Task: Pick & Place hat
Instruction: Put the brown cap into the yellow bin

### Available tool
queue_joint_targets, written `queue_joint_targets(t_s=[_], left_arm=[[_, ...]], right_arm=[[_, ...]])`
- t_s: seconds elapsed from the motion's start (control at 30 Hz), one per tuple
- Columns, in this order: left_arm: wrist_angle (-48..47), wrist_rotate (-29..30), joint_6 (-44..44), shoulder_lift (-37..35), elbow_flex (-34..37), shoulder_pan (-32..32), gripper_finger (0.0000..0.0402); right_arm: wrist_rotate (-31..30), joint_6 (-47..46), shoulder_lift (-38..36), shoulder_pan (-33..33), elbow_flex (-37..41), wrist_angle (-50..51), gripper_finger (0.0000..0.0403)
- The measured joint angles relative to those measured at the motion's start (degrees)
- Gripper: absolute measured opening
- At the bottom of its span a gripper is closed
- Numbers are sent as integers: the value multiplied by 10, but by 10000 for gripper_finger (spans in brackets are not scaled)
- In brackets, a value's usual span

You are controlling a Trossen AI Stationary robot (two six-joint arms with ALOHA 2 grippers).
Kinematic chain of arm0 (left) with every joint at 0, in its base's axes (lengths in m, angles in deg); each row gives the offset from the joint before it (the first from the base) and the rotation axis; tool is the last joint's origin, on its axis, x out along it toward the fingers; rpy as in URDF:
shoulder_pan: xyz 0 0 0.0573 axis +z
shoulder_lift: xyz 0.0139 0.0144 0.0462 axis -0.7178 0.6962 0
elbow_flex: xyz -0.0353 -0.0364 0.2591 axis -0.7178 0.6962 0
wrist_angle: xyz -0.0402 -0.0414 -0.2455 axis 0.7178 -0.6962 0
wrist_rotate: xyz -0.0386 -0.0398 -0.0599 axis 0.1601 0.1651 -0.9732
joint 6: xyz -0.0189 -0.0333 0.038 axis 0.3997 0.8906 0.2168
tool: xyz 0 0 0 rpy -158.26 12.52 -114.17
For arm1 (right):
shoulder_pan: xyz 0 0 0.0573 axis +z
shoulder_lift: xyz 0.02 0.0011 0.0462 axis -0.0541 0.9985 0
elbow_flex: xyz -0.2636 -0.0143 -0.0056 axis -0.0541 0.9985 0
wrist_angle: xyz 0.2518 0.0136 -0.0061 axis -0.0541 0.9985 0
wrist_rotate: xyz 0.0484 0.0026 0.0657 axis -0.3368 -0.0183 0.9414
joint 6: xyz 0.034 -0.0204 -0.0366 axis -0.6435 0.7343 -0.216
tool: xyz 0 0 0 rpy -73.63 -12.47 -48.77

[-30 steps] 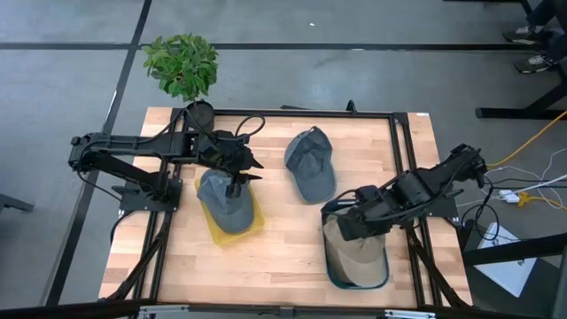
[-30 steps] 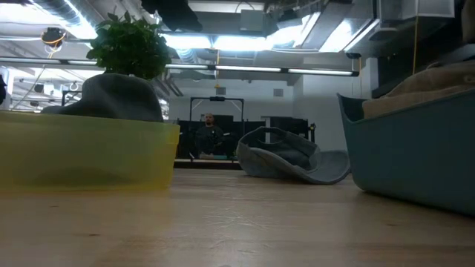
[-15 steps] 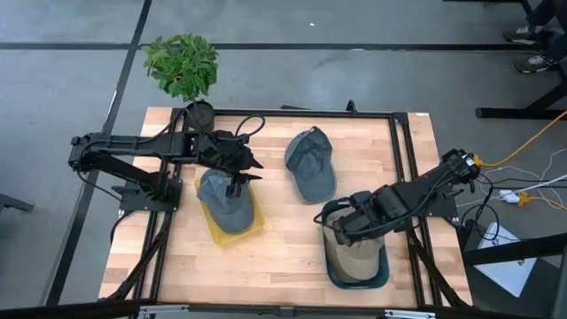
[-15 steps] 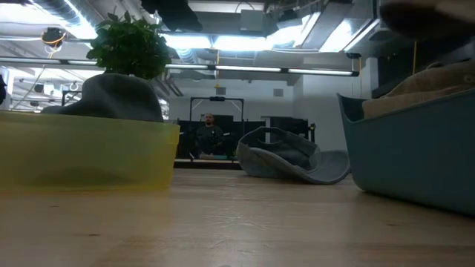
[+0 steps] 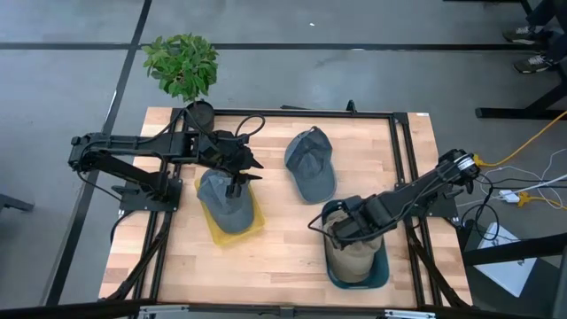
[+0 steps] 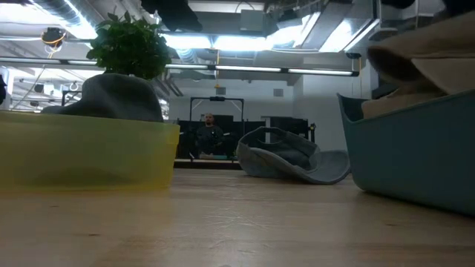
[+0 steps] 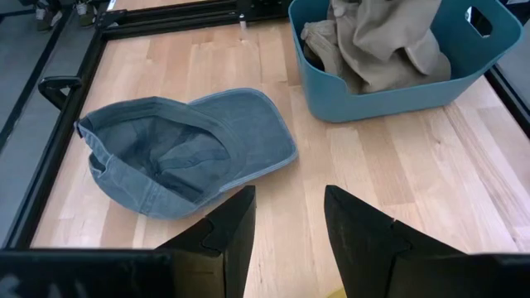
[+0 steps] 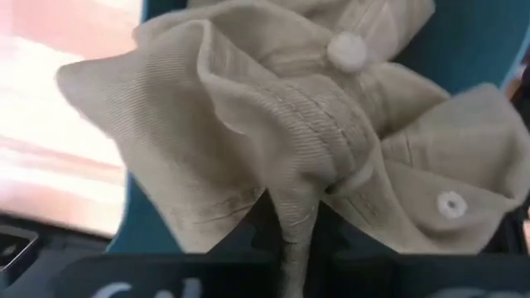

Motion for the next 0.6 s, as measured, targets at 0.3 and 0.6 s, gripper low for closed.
queue_joint_targets(t_s=[0.3,0.6], left_arm=[[0,0,5,0,0,0,141],[0,0,11,0,0,0,141]], right_arm=[[-79,84,-1,0,33,-5,31],[-92,135,-6,0,-17,48,115]])
